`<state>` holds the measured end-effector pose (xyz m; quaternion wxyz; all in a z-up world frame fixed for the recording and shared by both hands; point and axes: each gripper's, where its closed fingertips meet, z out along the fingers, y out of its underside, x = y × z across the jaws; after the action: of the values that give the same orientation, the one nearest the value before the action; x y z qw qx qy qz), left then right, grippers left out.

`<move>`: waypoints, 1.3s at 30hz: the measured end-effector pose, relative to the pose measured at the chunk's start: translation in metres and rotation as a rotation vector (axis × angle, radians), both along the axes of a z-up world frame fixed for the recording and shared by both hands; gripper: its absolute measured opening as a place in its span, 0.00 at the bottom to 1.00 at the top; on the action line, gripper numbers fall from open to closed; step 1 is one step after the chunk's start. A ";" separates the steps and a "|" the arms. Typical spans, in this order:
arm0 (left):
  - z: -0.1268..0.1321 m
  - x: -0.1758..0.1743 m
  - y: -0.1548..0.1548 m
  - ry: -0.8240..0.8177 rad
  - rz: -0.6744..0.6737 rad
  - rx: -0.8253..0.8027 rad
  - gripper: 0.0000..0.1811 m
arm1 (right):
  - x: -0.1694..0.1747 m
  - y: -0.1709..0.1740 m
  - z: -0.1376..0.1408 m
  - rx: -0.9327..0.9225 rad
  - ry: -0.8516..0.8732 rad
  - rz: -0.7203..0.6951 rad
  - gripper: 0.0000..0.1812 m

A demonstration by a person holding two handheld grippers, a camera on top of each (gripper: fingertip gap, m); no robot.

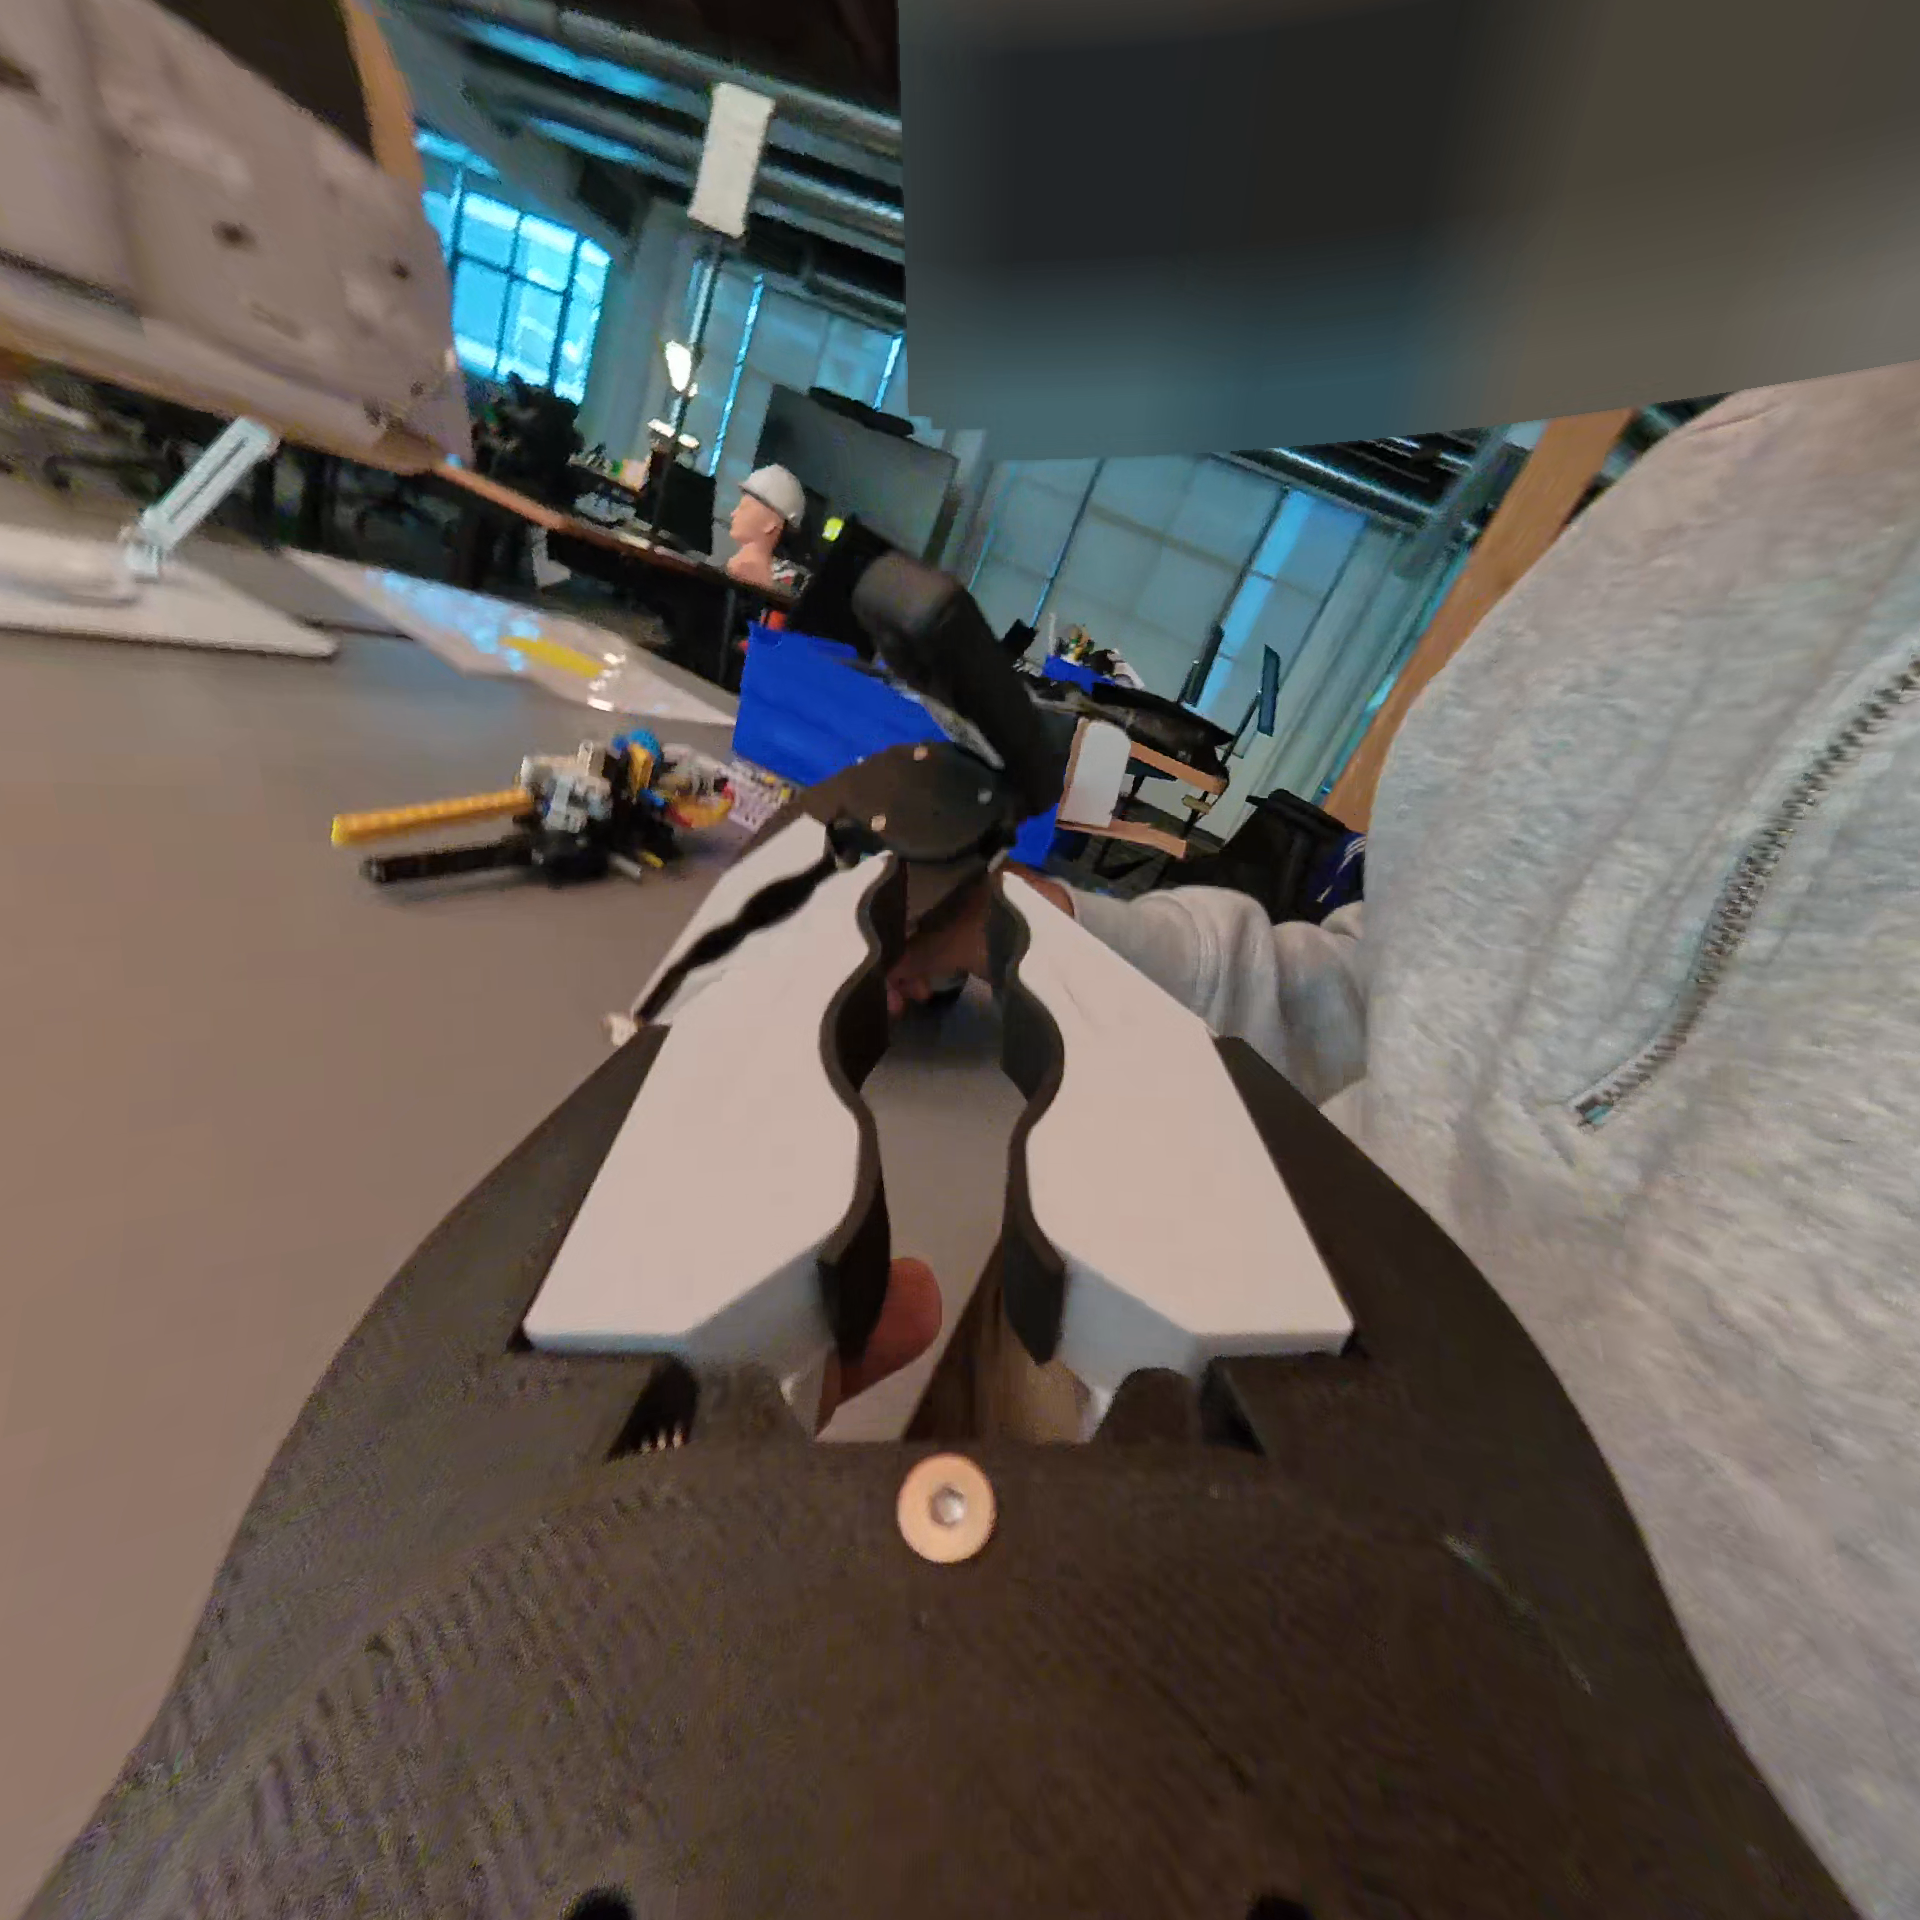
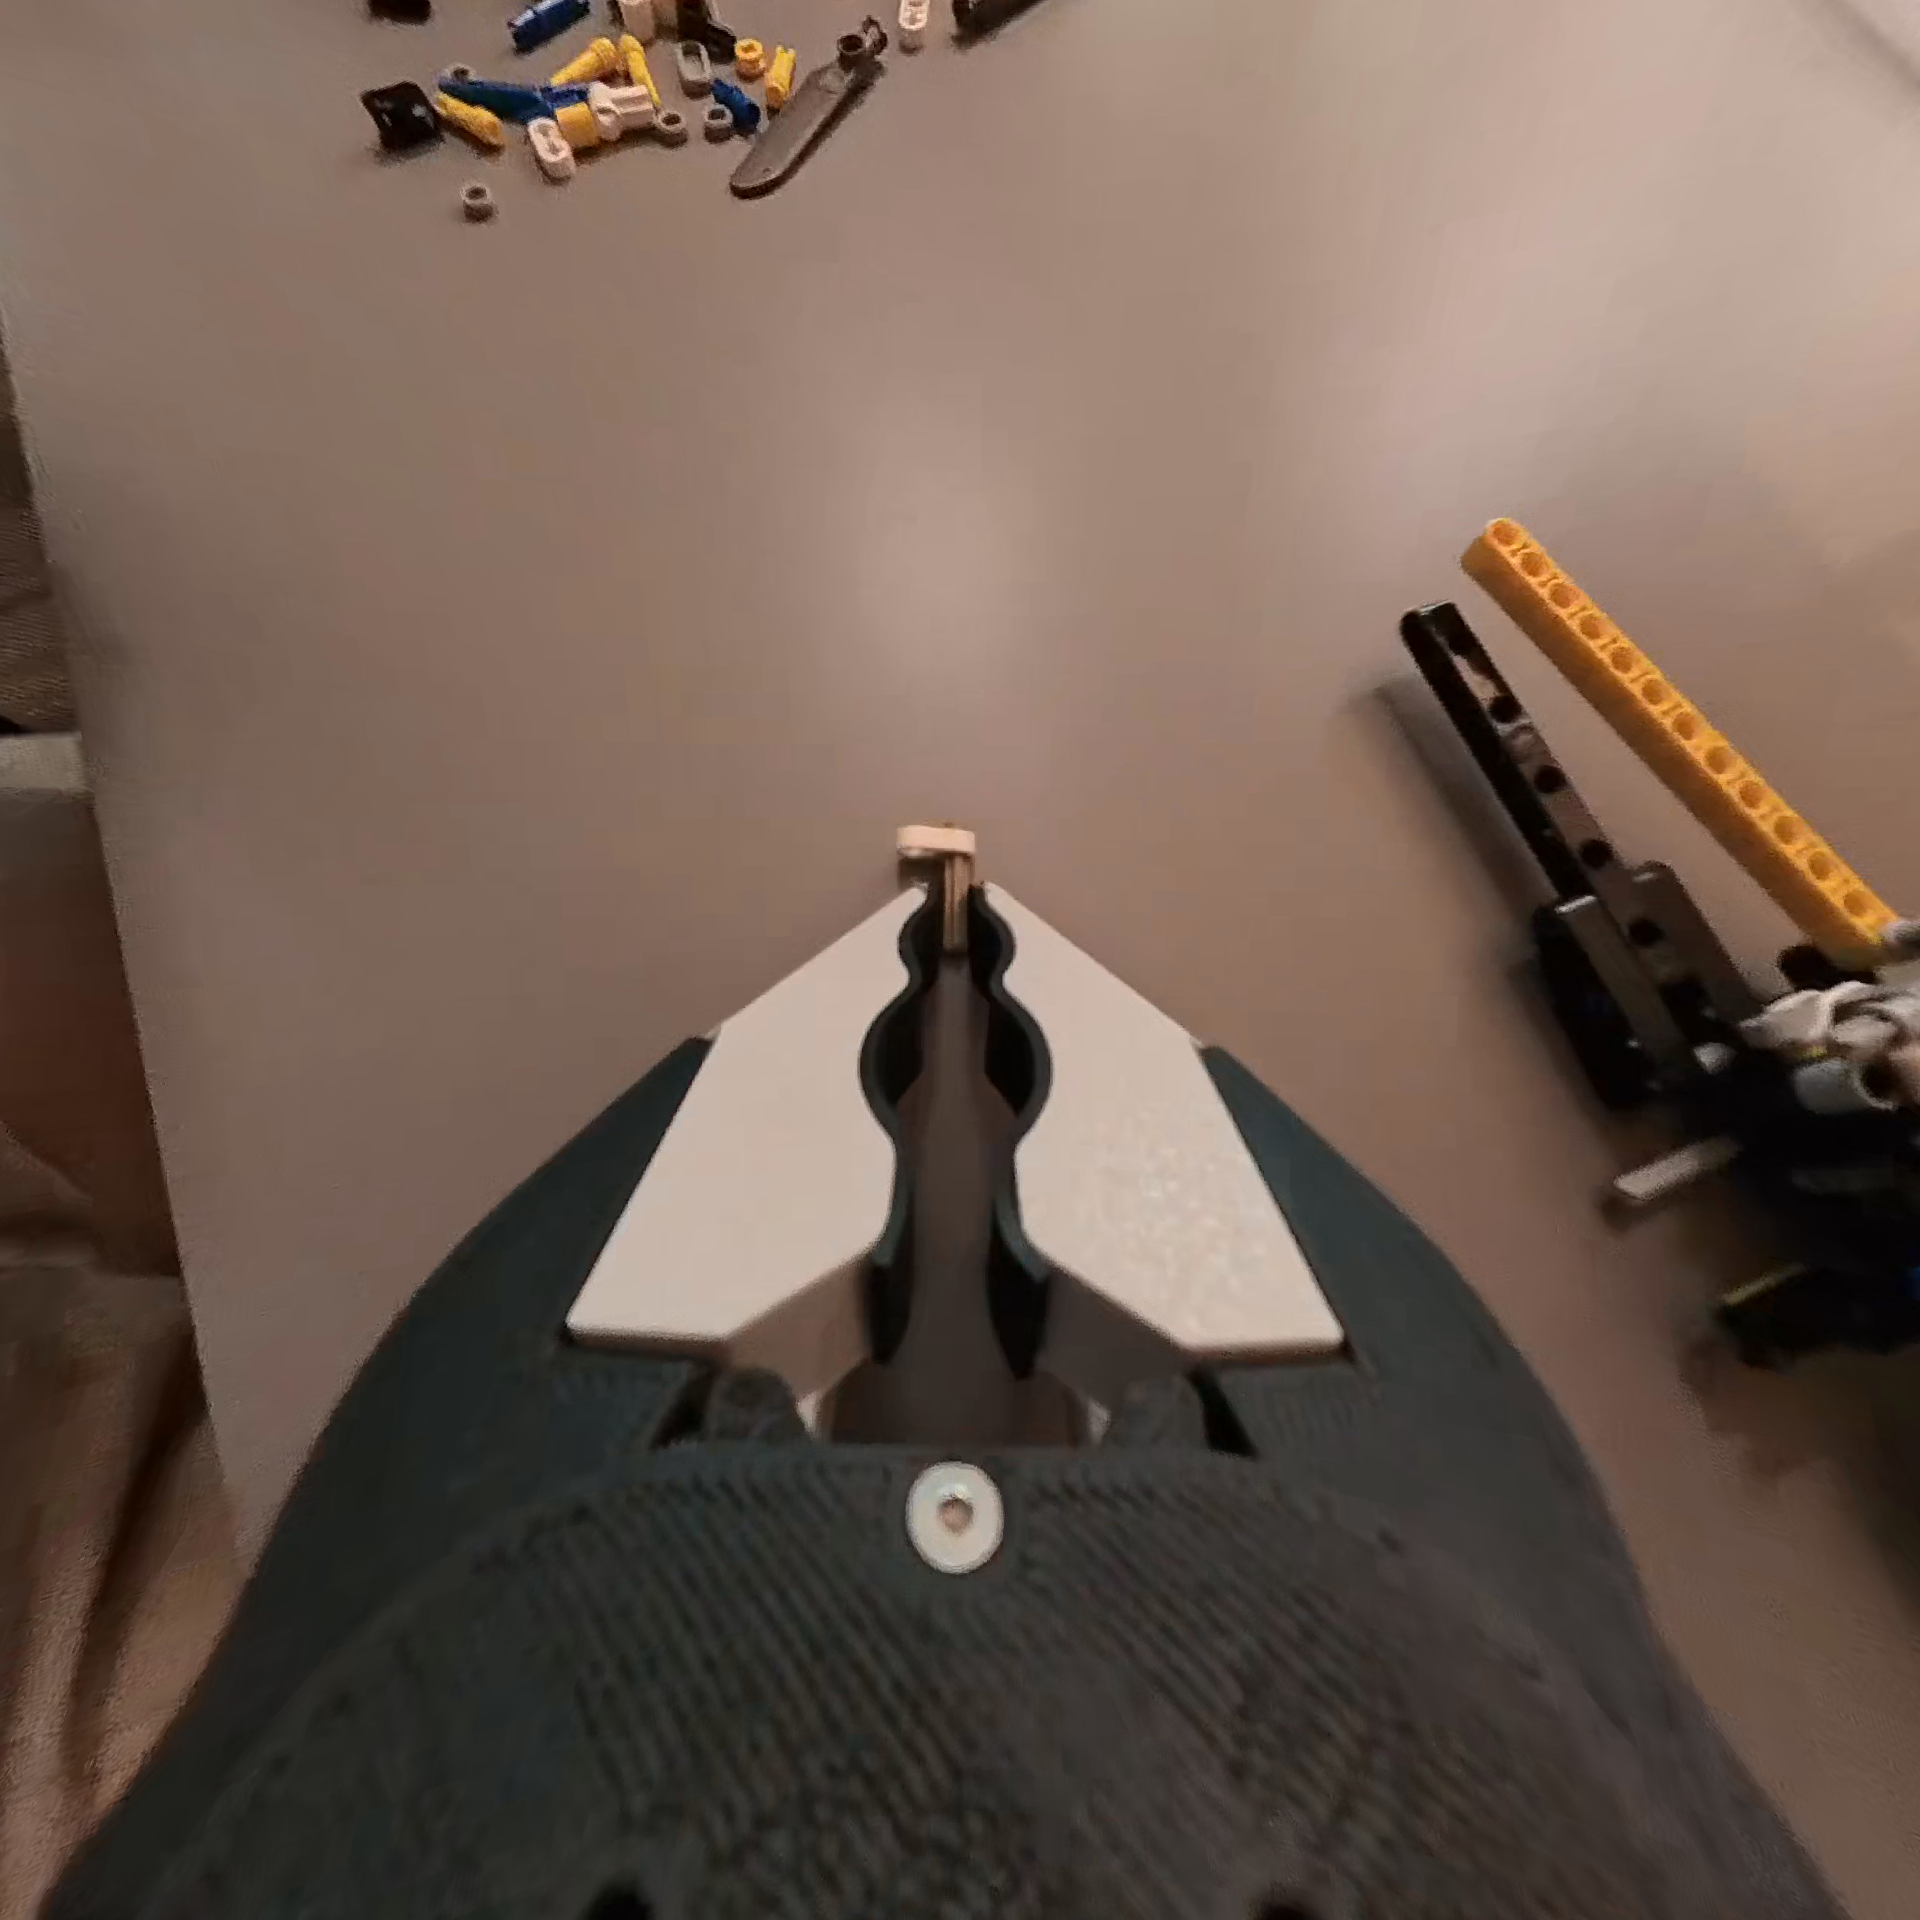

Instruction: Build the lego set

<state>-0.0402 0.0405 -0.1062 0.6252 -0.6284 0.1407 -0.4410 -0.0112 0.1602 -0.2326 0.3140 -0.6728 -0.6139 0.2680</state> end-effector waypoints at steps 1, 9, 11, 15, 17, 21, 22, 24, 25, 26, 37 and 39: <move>0.004 -0.001 0.003 0.003 -0.002 0.018 0.07 | 0.001 0.001 0.000 0.029 -0.003 -0.005 0.02; 0.001 0.027 0.010 0.030 -0.097 0.011 0.07 | 0.008 0.005 0.005 0.114 0.017 -0.043 0.14; 0.001 0.032 0.005 0.060 -0.091 0.024 0.07 | 0.013 0.004 0.016 0.090 0.080 -0.074 0.14; -0.001 0.028 -0.001 0.094 -0.044 0.031 0.06 | 0.021 0.002 0.046 0.066 0.232 -0.129 0.14; 0.001 0.023 -0.002 0.073 -0.019 0.030 0.05 | 0.025 0.001 0.055 0.072 0.284 -0.148 0.14; 0.000 0.012 0.001 0.040 0.007 0.013 0.05 | 0.027 0.003 0.061 0.114 0.326 -0.160 0.16; 0.000 0.009 0.003 0.029 0.012 0.007 0.05 | 0.027 0.006 0.066 0.147 0.348 -0.173 0.17; 0.002 0.001 0.005 -0.021 0.009 -0.007 0.06 | 0.028 0.010 0.090 0.234 0.438 -0.212 0.19; 0.004 -0.006 0.007 -0.057 0.011 -0.018 0.06 | 0.029 0.010 0.101 0.269 0.487 -0.221 0.20; 0.006 -0.014 0.010 -0.094 0.020 -0.023 0.07 | 0.029 0.010 0.110 0.292 0.527 -0.227 0.21; 0.065 -0.170 0.033 -0.033 0.513 0.275 0.11 | 0.035 0.043 0.123 0.349 0.574 -0.279 0.28; 0.054 -0.205 0.042 0.036 0.660 0.206 0.06 | 0.035 0.046 0.126 0.387 0.537 -0.284 0.30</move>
<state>-0.2450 0.0825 -0.0526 0.7917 -0.5813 -0.0154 -0.1871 0.0242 0.2059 -0.1071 0.6198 -0.5851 -0.4494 0.2674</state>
